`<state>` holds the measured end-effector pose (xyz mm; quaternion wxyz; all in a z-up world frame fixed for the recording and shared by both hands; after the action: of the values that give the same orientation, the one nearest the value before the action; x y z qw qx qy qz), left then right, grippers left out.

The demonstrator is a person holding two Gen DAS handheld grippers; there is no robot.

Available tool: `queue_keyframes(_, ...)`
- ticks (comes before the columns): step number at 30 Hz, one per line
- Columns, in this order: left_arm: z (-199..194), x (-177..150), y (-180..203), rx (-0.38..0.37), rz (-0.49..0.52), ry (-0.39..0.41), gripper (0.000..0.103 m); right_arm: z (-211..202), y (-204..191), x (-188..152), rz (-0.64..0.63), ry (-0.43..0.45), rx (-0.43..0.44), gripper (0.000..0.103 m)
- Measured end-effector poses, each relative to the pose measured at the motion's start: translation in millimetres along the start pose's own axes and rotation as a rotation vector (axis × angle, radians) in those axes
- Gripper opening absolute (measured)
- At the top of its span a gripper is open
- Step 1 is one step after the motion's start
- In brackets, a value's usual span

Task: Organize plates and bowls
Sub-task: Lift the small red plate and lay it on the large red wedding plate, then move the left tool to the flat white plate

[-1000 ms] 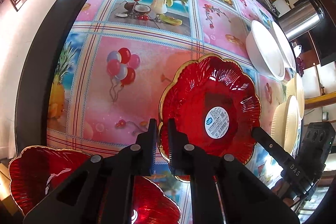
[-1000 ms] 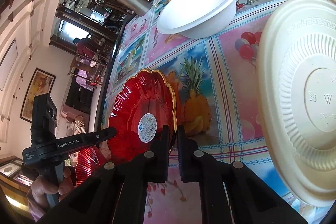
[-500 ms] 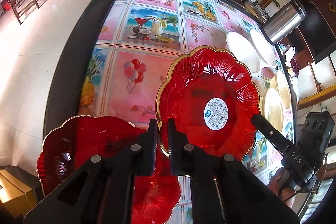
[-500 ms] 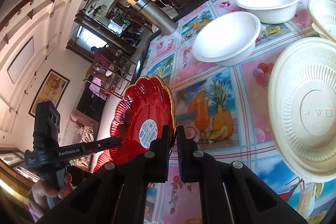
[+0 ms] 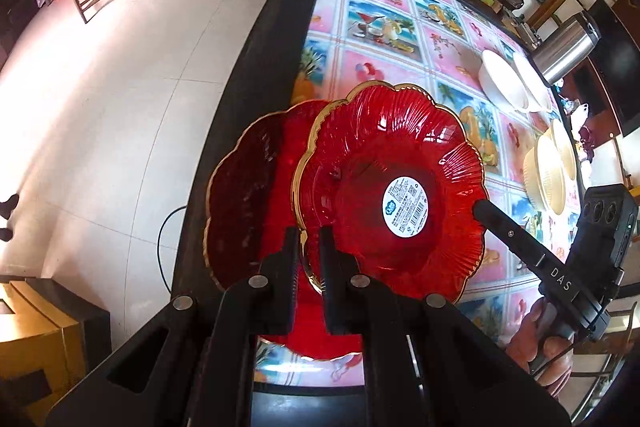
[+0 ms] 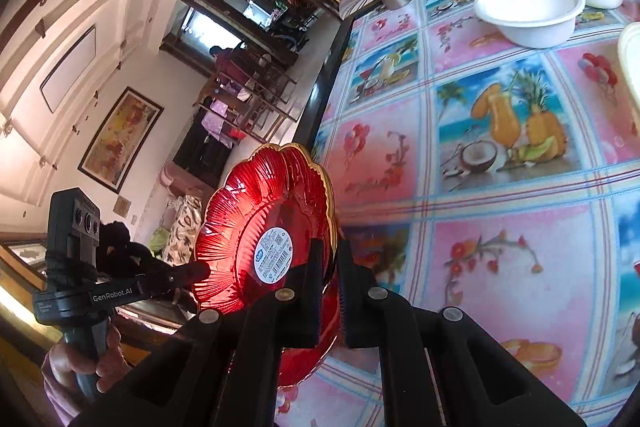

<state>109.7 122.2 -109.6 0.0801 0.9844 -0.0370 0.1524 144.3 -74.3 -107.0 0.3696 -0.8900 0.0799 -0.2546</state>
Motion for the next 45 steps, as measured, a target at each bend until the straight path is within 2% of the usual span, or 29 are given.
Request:
queue_keyframes(6,17.7,-22.8,-27.2,0.003,-0.046,-0.051,0.007,25.4,-17.5,-35.2,-0.077,-0.054,-0.048,0.007)
queue_keyframes(13,31.0,-25.8,-29.9,0.050,-0.006,-0.077,0.007,43.0,-10.1,-51.1,-0.120,-0.070,-0.121,0.006)
queue_keyframes(25,3.0,-15.4,-33.4,0.188,0.077,0.025,0.007,38.4,-21.4,-60.1,-0.271,-0.007,-0.221,0.011)
queue_keyframes(29,-5.3,-13.8,-24.5,0.170,0.090,0.048,0.007,38.7,-22.8,-61.9,-0.300,-0.021,-0.238,0.018)
queue_keyframes(30,-6.6,-14.3,-21.2,0.165,0.095,0.050,0.007,36.3,-24.9,-62.6,-0.317,-0.013,-0.247,0.026)
queue_keyframes(34,-9.8,-17.2,-3.7,0.132,0.112,0.062,0.007,12.2,-39.3,-54.8,-0.371,0.075,-0.226,0.035)
queue_keyframes(39,-18.3,-19.0,36.9,0.021,0.123,0.101,0.007,-30.7,-47.4,-37.1,-0.394,0.220,-0.169,0.049)
queue_keyframes(43,-19.4,-19.3,86.9,-0.076,0.158,0.126,0.008,-54.2,-26.8,-24.1,-0.359,0.265,-0.184,0.049)
queue_keyframes(45,-17.7,-20.6,113.4,-0.116,0.177,0.131,0.013,-66.2,-10.8,-17.8,-0.330,0.277,-0.197,0.049)
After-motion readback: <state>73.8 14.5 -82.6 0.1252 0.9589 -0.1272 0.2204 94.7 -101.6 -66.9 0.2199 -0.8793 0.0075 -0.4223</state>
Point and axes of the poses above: each gripper's, at about its wrist camera, not at the fingertips, and z roughly the way its jaws point, y to its right, x to its top, the point moved 10 cm from there along z, roughly the way its jaws point, and after that the axes turned 4 degrees about z, right-handed, at the moved point
